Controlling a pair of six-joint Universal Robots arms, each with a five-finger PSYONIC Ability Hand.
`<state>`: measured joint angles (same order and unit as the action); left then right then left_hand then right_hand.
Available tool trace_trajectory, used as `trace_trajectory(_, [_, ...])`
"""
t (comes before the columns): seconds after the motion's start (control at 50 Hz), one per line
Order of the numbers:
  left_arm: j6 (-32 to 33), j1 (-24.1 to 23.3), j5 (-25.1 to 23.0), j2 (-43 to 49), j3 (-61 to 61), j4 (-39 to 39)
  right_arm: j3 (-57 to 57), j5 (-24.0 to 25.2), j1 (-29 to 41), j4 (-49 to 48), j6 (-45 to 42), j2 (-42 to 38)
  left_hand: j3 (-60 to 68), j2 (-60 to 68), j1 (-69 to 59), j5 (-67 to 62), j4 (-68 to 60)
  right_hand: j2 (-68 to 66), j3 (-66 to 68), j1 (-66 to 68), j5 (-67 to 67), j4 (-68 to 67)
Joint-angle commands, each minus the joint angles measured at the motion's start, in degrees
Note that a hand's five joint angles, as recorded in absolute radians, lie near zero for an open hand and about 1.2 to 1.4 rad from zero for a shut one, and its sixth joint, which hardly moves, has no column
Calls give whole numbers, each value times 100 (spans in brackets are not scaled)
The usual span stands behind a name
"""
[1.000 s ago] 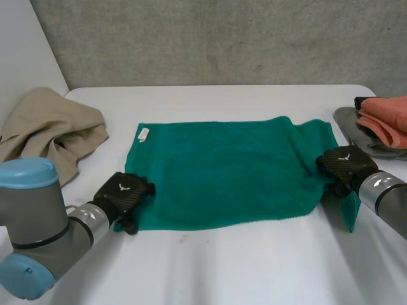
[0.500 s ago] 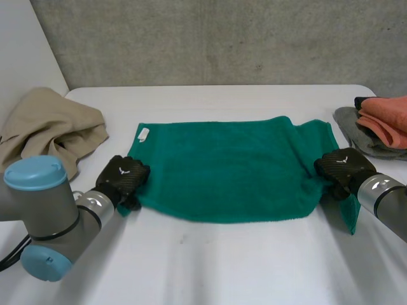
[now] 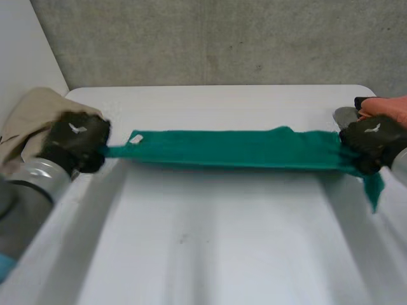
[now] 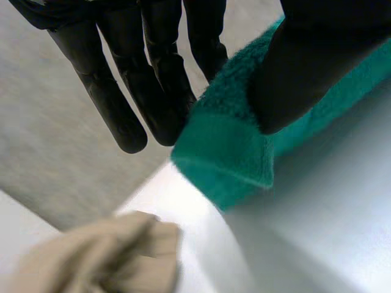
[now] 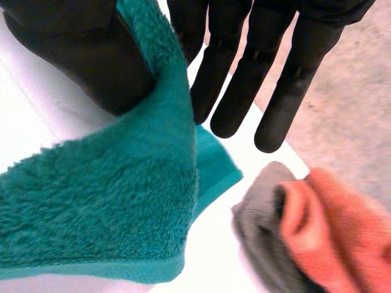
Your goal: Fold the laundry.
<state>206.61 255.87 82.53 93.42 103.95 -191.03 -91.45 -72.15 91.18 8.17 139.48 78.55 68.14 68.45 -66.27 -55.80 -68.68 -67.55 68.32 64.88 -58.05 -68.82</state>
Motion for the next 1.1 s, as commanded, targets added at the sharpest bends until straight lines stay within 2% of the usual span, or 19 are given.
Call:
trace_trajectory(0.02, [-183,428,-466,-1116,-129,1164,469,-1,-136,1598,-1159,407,1186,1155,-1373,-1420,-1132,-1245,1168,1512,-1195,-1118])
trace_trajectory(0.06, [-166,446,-519,-828,-190,1523,557,-18,-49,1836,-1553,206,1186,1155,-1373,-1420,-1132,-1245,1168,1512,-1195,-1118])
trace_trajectory(0.14, [-86,350,-353,-10,-427,1622,794,-167,171,1671,-1679,-366,1186,1155,-1373,-1420,-1132,-1245,1168,1512,-1195,-1118])
trace_trajectory(0.26, [89,288,166,1527,-1357,1113,1373,-720,461,723,-1442,-1454,1186,1155,-1373,-1420,-1132,-1245,1168,1512,-1195,-1118])
trace_trajectory(0.32, [72,227,263,1933,-1920,805,1769,-914,611,300,-1372,-1746,1186,1155,-1373,-1420,-1132,-1245,1168,1512,-1195,-1118])
trace_trajectory(0.4, [-147,130,377,2216,-2993,32,2700,-1161,822,-613,-1056,-2019,1186,1155,-1373,-1420,-1132,-1245,1168,1512,-1195,-1118])
trace_trajectory(0.44, [-454,130,491,2216,-3520,-617,3140,-1249,875,-1430,-678,-2019,1186,1155,-1373,-1420,-1132,-1245,1168,1512,-1195,-1118])
trace_trajectory(0.54, [-1079,244,974,2023,-3987,-2050,3256,-1161,822,-3416,87,-1835,1186,1155,-1373,-1420,-1132,-1245,1168,1512,-1195,-1118])
trace_trajectory(0.6, [-1185,279,1212,1900,-4023,-2264,3046,-968,813,-4253,412,-1721,1186,1155,-1373,-1420,-1132,-1245,1168,1512,-1195,-1118])
trace_trajectory(0.76, [-1255,235,826,1645,-3163,-1244,2492,-370,892,-3561,474,-1650,1186,1155,-1373,-1420,-1132,-1245,1168,1512,-1195,-1118])
trace_trajectory(0.84, [-1211,200,589,1618,-2469,-1279,2193,-317,919,-3007,474,-1790,1186,1155,-1373,-1420,-1132,-1245,1168,1512,-1195,-1118])
trace_trajectory(0.92, [-1089,209,562,1758,-1827,-1367,1868,-300,919,-2620,448,-2062,1186,1155,-1373,-1420,-1132,-1192,1115,1459,-1143,-1065])
trace_trajectory(1.1, [-360,174,492,2321,-781,-1279,1586,-343,770,-1708,36,-2959,1186,1155,-1373,-1420,-1132,-1192,1115,1459,-1143,-1065])
